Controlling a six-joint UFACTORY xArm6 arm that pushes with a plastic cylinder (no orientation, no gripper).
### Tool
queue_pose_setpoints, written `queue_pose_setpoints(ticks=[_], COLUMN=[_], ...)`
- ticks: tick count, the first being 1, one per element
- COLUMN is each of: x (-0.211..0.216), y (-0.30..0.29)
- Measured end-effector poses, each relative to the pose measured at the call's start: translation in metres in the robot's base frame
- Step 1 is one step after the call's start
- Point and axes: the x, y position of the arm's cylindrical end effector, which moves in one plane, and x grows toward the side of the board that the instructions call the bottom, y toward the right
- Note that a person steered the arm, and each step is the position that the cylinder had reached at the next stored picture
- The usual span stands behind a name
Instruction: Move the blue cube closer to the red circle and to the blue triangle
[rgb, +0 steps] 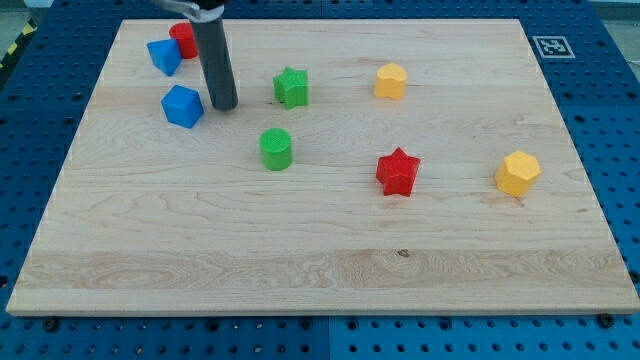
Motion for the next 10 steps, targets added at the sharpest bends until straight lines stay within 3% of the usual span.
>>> queue_pose_setpoints(ticks=[1,2,4,6,7,8,10], x=[0.040,0.045,-0.024,-0.003,-0.004,-0.033,-0.037], y=[-0.002,-0.028,-0.039,-0.042,-0.089,-0.112,-0.060])
